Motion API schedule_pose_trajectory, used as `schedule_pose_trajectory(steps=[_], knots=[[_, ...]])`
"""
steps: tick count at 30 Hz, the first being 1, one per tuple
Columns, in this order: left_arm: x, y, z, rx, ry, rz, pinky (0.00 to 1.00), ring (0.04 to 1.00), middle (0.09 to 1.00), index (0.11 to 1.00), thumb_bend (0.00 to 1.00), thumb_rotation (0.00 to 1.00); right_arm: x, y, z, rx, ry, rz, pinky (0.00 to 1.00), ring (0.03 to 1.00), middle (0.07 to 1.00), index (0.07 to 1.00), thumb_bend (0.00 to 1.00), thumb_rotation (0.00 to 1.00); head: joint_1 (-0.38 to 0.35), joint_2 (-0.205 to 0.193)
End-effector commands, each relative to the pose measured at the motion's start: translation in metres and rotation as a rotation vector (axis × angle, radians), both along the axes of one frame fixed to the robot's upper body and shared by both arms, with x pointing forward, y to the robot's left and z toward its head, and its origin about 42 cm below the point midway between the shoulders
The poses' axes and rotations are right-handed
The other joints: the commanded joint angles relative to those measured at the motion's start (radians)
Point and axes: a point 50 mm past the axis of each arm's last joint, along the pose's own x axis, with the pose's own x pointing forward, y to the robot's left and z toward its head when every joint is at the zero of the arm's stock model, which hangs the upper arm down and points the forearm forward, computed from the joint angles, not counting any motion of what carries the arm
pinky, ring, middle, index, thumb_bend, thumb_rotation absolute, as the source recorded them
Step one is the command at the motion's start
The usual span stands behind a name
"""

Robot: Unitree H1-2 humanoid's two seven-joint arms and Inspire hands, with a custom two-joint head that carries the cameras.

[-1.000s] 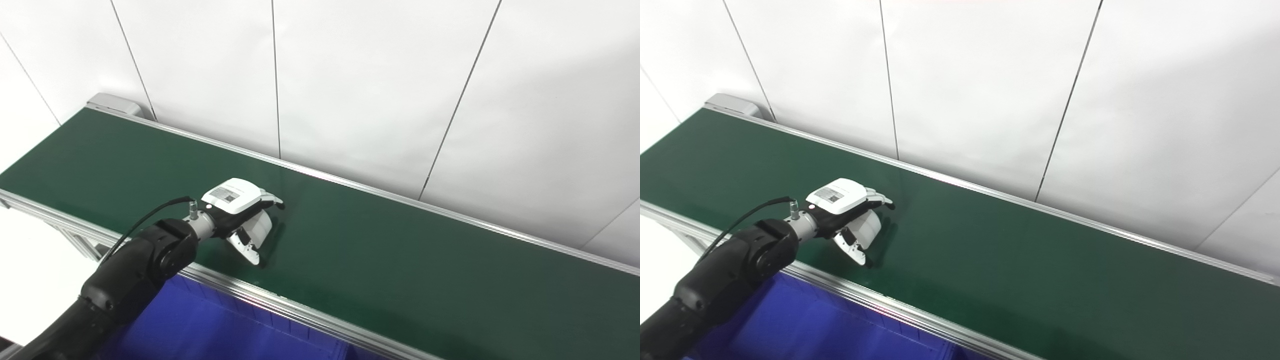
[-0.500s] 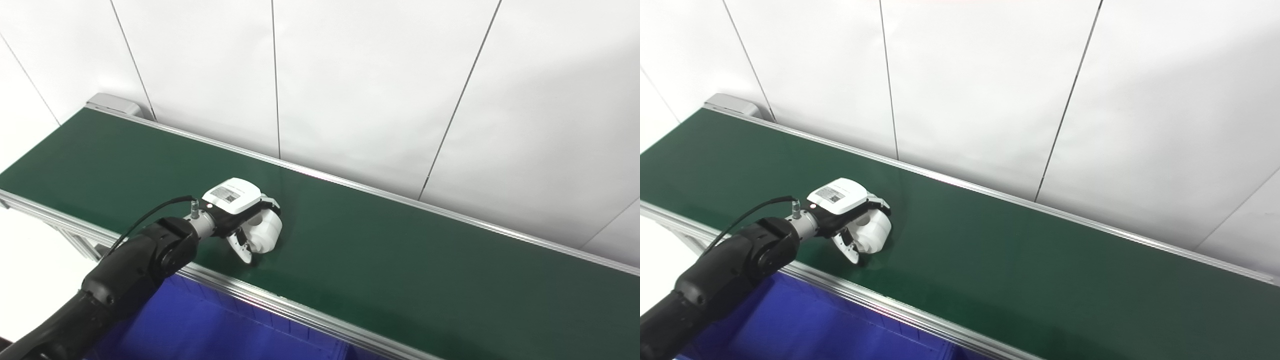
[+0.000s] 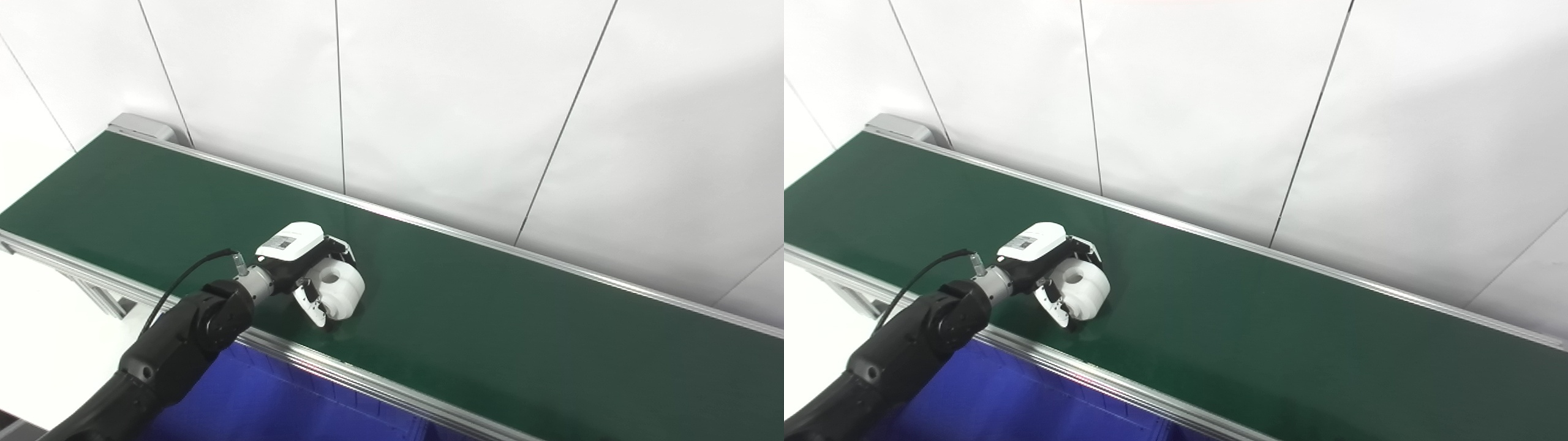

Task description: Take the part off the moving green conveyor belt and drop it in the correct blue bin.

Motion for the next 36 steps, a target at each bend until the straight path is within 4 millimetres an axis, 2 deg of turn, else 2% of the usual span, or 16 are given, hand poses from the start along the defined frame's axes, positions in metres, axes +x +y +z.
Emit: schedule_pose_trajectory(steps=[1, 6, 9, 10, 11, 14, 16, 21, 25, 28, 33, 36], knots=[[0.001, 0.002, 0.013, -0.009, -0.047, -0.008, 0.41, 0.466, 0.516, 0.467, 0.52, 0.0, 0.002, 0.002, 0.011, 0.009, -0.037, 0.005, 0.85, 0.869, 0.888, 1.0, 0.81, 1.0, 0.005, 0.004], [-0.008, 0.003, 0.029, -0.031, -0.072, -0.029, 0.4, 0.457, 0.507, 0.472, 0.52, 0.0, 0.002, 0.002, 0.013, 0.015, -0.035, 0.002, 0.84, 0.863, 0.883, 1.0, 0.81, 1.0, 0.017, 0.014], [-0.026, 0.014, 0.055, -0.028, -0.112, -0.064, 0.41, 0.463, 0.508, 0.471, 0.52, 0.0, 0.002, 0.001, 0.016, 0.015, -0.025, -0.004, 0.84, 0.861, 0.875, 1.0, 0.82, 1.0, 0.041, 0.039], [-0.032, 0.018, 0.063, -0.017, -0.129, -0.077, 0.39, 0.441, 0.496, 0.477, 0.52, 0.0, 0.002, 0.0, 0.018, 0.016, -0.023, -0.004, 0.85, 0.869, 0.879, 1.0, 0.82, 1.0, 0.062, 0.059], [-0.035, 0.021, 0.068, -0.009, -0.139, -0.085, 0.38, 0.425, 0.486, 0.482, 0.52, 0.0, 0.003, -0.001, 0.019, 0.016, -0.022, -0.004, 0.86, 0.874, 0.881, 1.0, 0.82, 1.0, 0.062, 0.059], [-0.06, 0.037, 0.093, 0.058, -0.119, -0.103, 0.4, 0.423, 0.477, 0.487, 0.53, 0.0, 0.004, -0.003, 0.024, 0.025, -0.009, -0.005, 0.89, 0.886, 0.888, 1.0, 0.82, 1.0, 0.096, 0.1], [-0.076, 0.046, 0.104, 0.096, -0.094, -0.108, 0.42, 0.442, 0.482, 0.484, 0.53, 0.0, 0.005, -0.004, 0.026, 0.025, -0.007, -0.001, 0.89, 0.882, 0.882, 1.0, 0.82, 1.0, 0.1, 0.11], [-0.116, 0.067, 0.113, 0.143, -0.038, -0.12, 0.42, 0.452, 0.488, 0.481, 0.52, 0.0, 0.008, -0.004, 0.034, 0.033, -0.016, 0.012, 0.82, 0.847, 0.86, 0.999, 0.79, 1.0, 0.087, 0.133], [-0.155, 0.078, 0.101, 0.139, 0.049, -0.114, 0.44, 0.455, 0.499, 0.473, 0.52, 0.0, 0.012, -0.007, 0.04, 0.041, -0.027, 0.043, 0.78, 0.825, 0.842, 0.985, 0.8, 1.0, 0.079, 0.147], [-0.177, 0.087, 0.082, 0.124, 0.111, -0.079, 0.4, 0.44, 0.496, 0.475, 0.52, 0.0, 0.014, -0.009, 0.042, 0.053, -0.028, 0.056, 0.76, 0.805, 0.822, 0.97, 0.82, 1.0, 0.071, 0.147], [-0.197, 0.099, 0.042, 0.126, 0.192, -0.013, 0.34, 0.399, 0.478, 0.489, 0.52, 0.0, 0.016, -0.012, 0.043, 0.042, -0.024, 0.069, 0.72, 0.785, 0.811, 0.944, 0.85, 1.0, 0.061, 0.146], [-0.2, 0.099, 0.029, 0.137, 0.244, 0.023, 0.31, 0.374, 0.464, 0.496, 0.52, 0.0, 0.015, -0.013, 0.043, 0.044, -0.019, 0.065, 0.71, 0.78, 0.804, 0.941, 0.85, 1.0, 0.04, 0.149]])
